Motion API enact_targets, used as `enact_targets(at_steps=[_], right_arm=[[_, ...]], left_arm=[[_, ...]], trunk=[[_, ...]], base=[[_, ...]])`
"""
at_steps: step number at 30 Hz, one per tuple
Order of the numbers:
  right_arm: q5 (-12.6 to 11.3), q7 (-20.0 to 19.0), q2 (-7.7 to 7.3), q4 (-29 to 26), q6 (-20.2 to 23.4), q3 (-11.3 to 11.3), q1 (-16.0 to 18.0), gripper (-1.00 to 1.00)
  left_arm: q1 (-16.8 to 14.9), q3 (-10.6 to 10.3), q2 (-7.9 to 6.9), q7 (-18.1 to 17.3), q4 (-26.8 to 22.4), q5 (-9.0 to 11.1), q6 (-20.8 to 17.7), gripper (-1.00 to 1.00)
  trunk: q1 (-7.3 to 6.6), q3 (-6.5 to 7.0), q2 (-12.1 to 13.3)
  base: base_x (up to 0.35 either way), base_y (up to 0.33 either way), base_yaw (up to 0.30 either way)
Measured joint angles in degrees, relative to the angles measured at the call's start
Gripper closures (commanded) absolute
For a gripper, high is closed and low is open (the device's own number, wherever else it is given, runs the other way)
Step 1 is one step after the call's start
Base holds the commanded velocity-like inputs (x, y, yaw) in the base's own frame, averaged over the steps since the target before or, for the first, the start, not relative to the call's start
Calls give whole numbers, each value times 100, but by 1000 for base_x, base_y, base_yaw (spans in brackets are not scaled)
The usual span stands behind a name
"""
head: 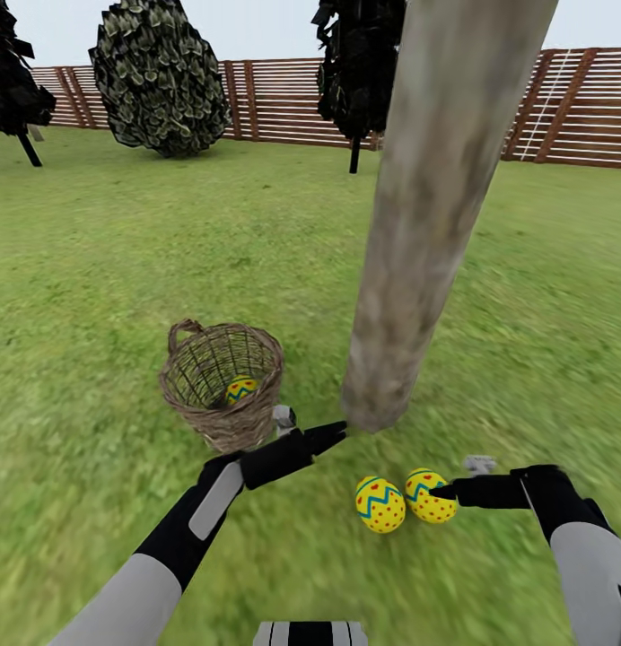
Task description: Take the three Easter eggs out of the wicker basket on the lawn in the garden, then place them on the lawn next to a single tree (choose any tree) so that all three eggs are next to the same tree and none are left in the basket.
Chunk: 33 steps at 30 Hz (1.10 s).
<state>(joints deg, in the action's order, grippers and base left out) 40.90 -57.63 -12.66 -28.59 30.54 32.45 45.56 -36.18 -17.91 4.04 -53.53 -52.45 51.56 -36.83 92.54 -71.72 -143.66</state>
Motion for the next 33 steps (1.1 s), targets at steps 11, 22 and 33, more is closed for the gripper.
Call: enact_targets(at_steps=[11, 22, 33], right_arm=[[-1, 3, -4, -4, -2, 0, 0, -100], [-1, 10, -5, 1, -2, 0, -1, -100], [-8, 10, -5, 1, -2, 0, -1, -100]], left_arm=[[0, 6, -6, -1, -6, 3, -3, -100], [-1, 11, -7, -2, 5, 3, -3, -100], [-1, 14, -7, -1, 13, 80, -3, -100]], trunk=[[-1, 0, 0], [-3, 0, 0], [-3, 12, 0]], base=[[16, 304, 0], [178, 284, -139], [272, 246, -267]])
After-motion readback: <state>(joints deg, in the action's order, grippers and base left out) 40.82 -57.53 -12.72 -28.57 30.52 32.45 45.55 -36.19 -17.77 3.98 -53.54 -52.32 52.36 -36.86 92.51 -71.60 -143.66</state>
